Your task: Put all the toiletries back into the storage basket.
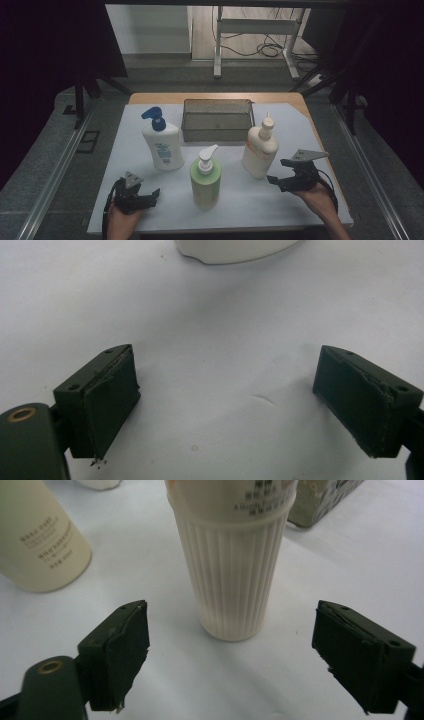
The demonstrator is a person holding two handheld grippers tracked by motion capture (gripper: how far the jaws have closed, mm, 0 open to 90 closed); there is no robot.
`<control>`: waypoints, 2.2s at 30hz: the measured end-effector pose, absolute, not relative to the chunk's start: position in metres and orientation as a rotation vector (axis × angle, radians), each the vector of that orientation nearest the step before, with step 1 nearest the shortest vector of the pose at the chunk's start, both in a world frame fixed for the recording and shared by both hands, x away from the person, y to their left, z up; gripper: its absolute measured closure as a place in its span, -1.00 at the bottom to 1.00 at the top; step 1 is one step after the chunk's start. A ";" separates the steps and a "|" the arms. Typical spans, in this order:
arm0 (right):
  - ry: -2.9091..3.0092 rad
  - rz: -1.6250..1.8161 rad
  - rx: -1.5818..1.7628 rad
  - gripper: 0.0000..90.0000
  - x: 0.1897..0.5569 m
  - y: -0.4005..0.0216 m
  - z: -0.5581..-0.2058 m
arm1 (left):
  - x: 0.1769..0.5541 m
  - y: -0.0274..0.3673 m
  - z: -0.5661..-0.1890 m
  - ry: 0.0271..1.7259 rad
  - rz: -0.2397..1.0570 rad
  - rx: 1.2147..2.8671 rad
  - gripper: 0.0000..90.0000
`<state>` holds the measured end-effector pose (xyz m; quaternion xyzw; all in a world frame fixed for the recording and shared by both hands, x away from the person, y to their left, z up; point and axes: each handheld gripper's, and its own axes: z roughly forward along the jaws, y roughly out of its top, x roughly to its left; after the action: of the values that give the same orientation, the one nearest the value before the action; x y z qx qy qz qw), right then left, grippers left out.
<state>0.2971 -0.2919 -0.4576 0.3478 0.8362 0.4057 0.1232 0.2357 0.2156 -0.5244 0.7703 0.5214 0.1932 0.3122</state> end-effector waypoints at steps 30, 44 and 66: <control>2.335 1.275 1.035 -0.68 0.320 -0.262 -0.425 | 0.236 0.216 -0.525 1.374 0.511 2.033 -0.77; 2.314 1.236 1.070 -0.57 0.333 -0.245 -0.422 | 0.236 0.216 -0.525 1.374 0.510 2.034 -0.77; 2.329 1.144 1.061 -0.13 0.339 -0.235 -0.420 | 0.236 0.216 -0.525 1.373 0.509 2.034 -0.77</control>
<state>0.3393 -0.2352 -0.4196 0.3731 0.8189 0.4021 0.1684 0.2359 0.2158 -0.5245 0.7709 0.5205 0.1931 0.3123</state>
